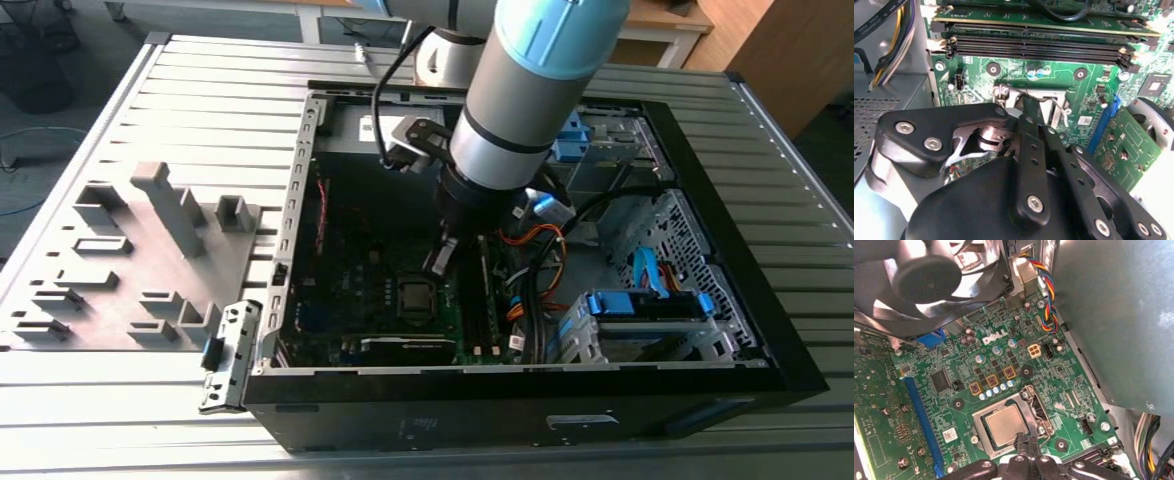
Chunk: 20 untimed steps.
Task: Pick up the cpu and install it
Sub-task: 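Install the first cpu locking lever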
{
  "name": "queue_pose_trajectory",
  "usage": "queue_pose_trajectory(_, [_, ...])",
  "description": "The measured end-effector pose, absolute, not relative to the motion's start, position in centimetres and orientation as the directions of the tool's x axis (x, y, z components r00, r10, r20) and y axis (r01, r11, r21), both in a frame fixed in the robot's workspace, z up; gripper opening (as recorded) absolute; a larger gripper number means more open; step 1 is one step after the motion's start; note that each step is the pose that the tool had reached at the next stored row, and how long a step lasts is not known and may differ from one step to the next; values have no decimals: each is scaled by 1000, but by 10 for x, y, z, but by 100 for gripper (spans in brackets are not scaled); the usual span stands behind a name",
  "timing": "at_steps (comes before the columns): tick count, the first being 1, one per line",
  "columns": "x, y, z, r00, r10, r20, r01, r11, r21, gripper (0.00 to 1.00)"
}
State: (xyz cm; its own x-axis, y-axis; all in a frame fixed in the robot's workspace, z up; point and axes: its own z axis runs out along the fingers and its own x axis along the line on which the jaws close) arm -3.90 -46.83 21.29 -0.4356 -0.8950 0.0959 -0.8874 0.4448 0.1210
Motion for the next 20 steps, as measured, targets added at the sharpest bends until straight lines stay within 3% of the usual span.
queue_pose_trajectory(20, [-40, -468, 206, -506, -857, 97, -849, 515, 116, 11])
